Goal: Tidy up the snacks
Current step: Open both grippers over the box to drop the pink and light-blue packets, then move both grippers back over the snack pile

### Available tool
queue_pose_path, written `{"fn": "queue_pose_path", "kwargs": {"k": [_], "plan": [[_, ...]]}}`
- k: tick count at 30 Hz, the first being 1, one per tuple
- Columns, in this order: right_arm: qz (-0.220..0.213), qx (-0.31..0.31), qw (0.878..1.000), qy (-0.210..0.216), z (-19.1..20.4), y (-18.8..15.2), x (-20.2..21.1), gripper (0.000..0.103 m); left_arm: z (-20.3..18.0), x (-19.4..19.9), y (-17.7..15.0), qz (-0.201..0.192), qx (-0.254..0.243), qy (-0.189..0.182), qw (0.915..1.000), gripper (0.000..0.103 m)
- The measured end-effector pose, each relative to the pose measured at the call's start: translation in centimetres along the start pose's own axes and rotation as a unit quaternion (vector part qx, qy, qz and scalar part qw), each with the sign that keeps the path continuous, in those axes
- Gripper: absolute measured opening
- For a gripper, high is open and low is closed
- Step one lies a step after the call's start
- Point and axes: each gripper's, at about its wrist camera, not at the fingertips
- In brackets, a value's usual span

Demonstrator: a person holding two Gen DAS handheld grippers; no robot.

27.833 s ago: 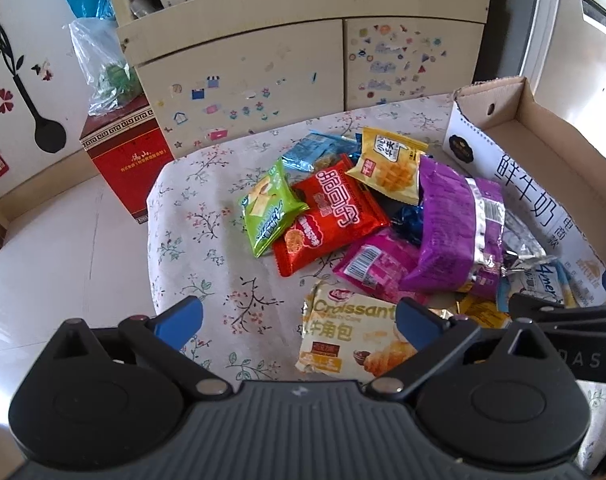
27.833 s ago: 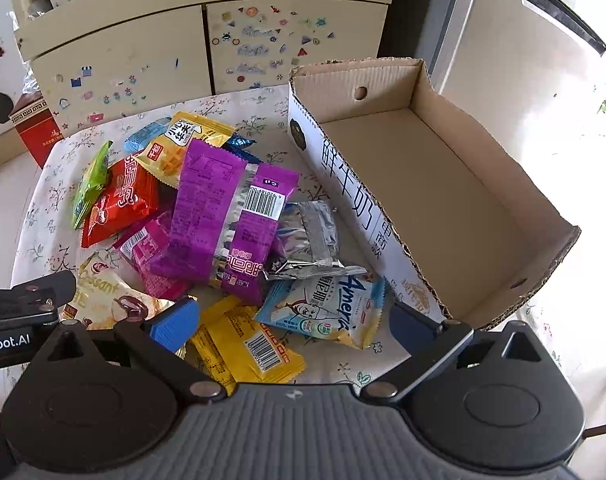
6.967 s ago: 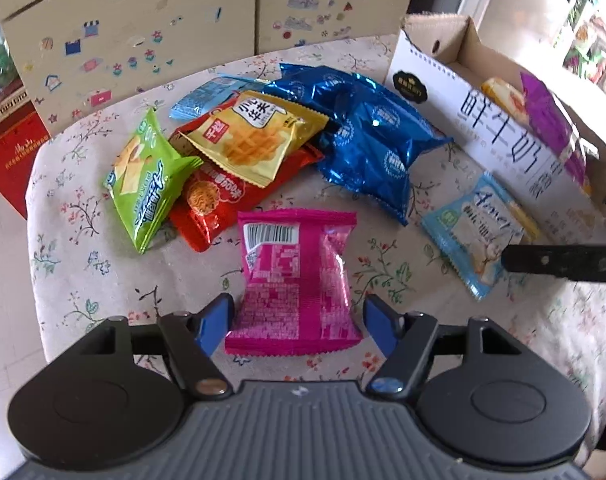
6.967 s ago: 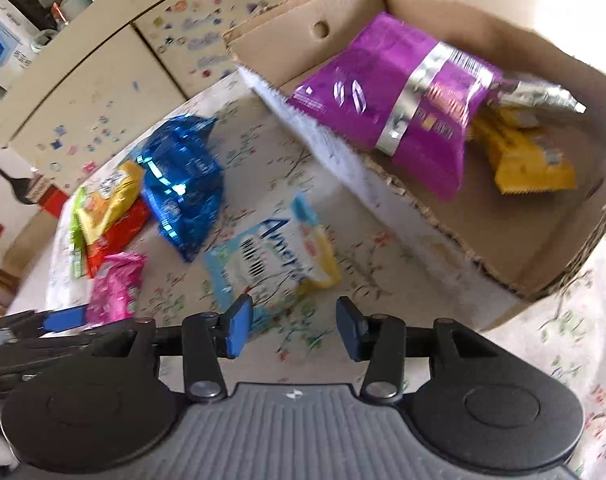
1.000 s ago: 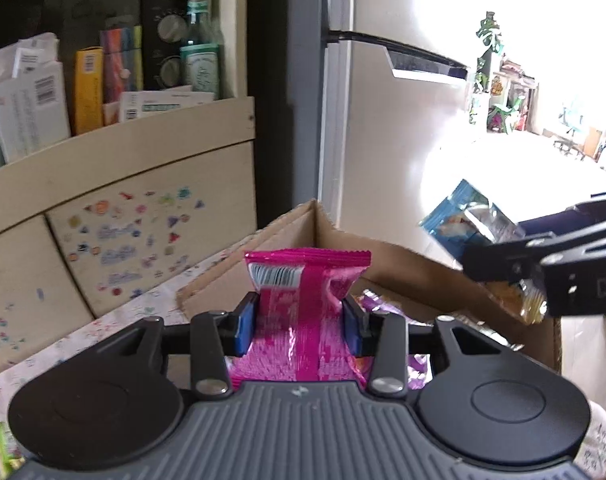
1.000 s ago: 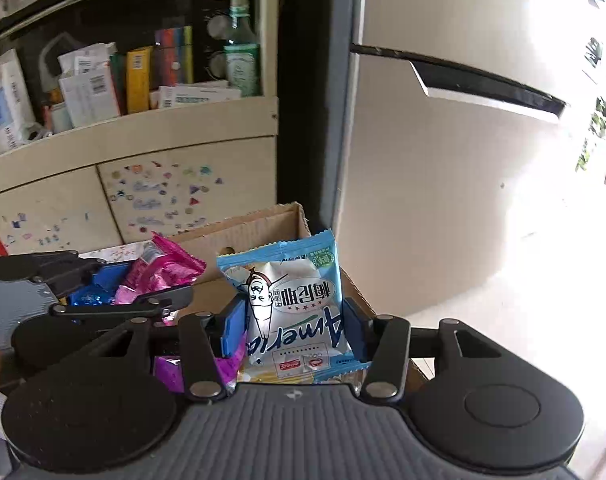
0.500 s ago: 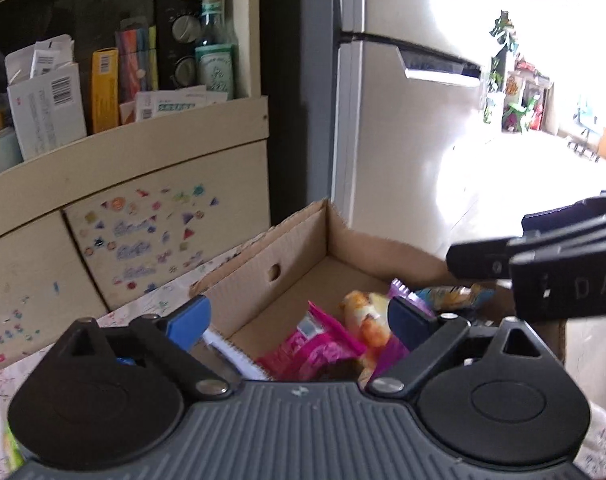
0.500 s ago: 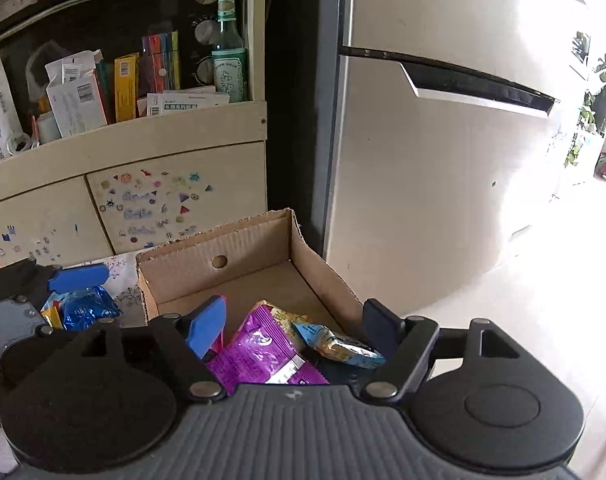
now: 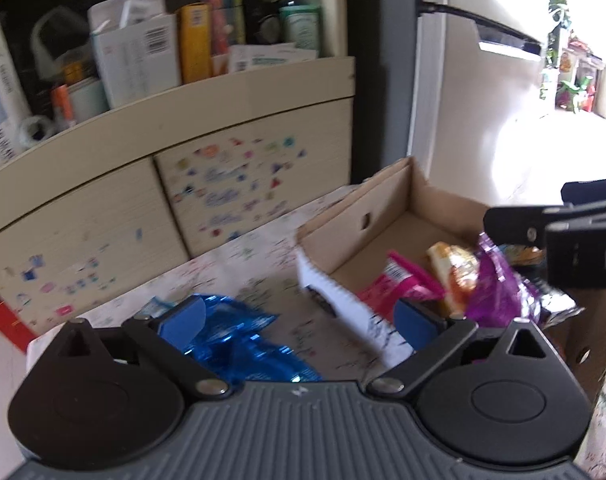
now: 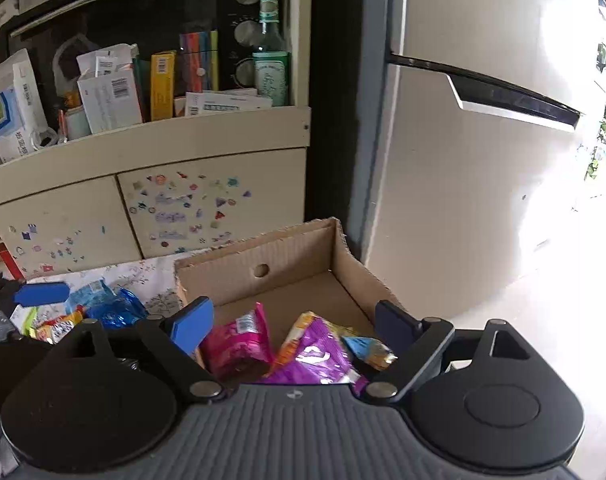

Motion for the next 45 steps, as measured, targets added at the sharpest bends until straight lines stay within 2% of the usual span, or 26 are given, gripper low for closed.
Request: {"fn": "queue_pose_path", "kwargs": {"k": [5,11,15,19,24,31,38,43,45], "plan": [[-0.007,0.006,1.000,0.026,1.2,0.3,-0.1,0.093,2.1,1.6,-0.1,0.002,0.001,-0.004,1.0000,0.100],[-0.004,0.037,0.998,0.046,3.0,0.4,-0.4,0.093,4.9,2.6,0.1,-0.005,0.004,0.019,0.9998,0.100],[-0.007,0.048,0.997,0.056,4.1,0.6,-0.6,0.093,7.3,2.9,0.4,-0.004,0.025,0.029,0.9993,0.101],[-0.012,0.055,0.995,0.078,5.1,0.8,-0.8,0.093,10.2,3.1,0.7,-0.012,0.048,0.054,0.9973,0.101],[-0.011,0.084,0.989,0.119,7.1,0.6,-1.2,0.093,13.9,2.6,0.7,-0.005,0.087,0.064,0.9942,0.101],[0.002,0.131,0.979,0.158,10.1,-0.3,-2.4,0.093,17.4,0.8,0.0,0.017,0.082,0.091,0.9923,0.101],[0.022,0.165,0.971,0.172,12.1,-1.3,-4.3,0.093,20.6,-1.6,-1.7,0.054,0.138,0.093,0.9846,0.101],[0.035,0.167,0.970,0.172,12.9,-1.8,-6.0,0.093,21.9,-3.3,-2.7,0.086,0.214,0.066,0.9708,0.101],[0.039,0.172,0.970,0.166,13.2,-2.0,-6.6,0.093,21.9,-3.9,-2.9,0.094,0.229,0.062,0.9669,0.101]]}}
Point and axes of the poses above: each gripper's, at about its wrist camera, not at the fingertips, and x roughly against the way its jaws point, z to its left, y to its top, and after that the axes turned 9 degrees about x, right-handed
